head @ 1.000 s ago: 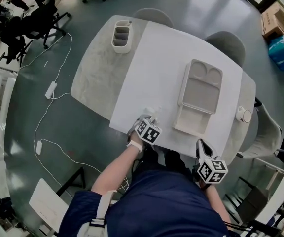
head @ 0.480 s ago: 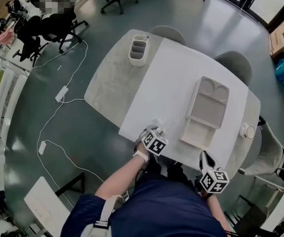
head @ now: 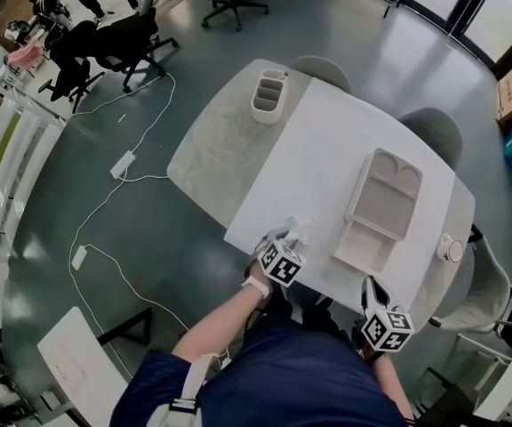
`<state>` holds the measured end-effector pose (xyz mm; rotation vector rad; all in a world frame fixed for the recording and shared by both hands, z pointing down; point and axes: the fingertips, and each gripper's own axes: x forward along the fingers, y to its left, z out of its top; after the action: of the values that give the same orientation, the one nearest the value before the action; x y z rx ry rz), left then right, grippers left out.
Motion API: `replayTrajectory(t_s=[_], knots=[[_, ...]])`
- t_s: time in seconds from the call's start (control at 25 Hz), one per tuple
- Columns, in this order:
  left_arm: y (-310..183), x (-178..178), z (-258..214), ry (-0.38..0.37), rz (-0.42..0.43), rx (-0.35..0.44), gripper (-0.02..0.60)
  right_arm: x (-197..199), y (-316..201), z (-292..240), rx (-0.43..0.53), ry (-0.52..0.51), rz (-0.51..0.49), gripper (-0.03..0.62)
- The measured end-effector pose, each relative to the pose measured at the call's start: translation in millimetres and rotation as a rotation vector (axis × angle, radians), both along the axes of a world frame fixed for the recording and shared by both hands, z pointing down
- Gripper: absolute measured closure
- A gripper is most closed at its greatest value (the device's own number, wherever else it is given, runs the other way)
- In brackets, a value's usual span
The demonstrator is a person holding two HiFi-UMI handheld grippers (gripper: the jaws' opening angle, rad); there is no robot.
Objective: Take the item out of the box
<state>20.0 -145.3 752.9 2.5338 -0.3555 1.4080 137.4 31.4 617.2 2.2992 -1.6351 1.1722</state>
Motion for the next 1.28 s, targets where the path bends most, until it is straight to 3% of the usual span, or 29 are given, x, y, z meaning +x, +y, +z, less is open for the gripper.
replayTrajectory(t_s=[0.8,1.08,1.16,1.28], knots=[[0.1,-23.0,-39.0,0.087,-0.108,0.044,0.442,-12.6,-25.8,-11.4,0.070,0.011,-0.087,0.592],[-1.5,-21.6,-70.0,0.165,-0.153,0.048,0.445,-14.2,-42.4,-14.9,0.097,0.013,-0.141,0.592],[5.4,-18.9,-82.8,0.200,-0.146,0.047,0.491,-14.7,-41.7,-15.8,0.102,0.009,-0.153,0.592],[18.8,-15.7,-100.1,0.236,-0.141,0.061,0.502,-12.3,-36.3,-20.0,0.113,0.009,-0.159,0.592]])
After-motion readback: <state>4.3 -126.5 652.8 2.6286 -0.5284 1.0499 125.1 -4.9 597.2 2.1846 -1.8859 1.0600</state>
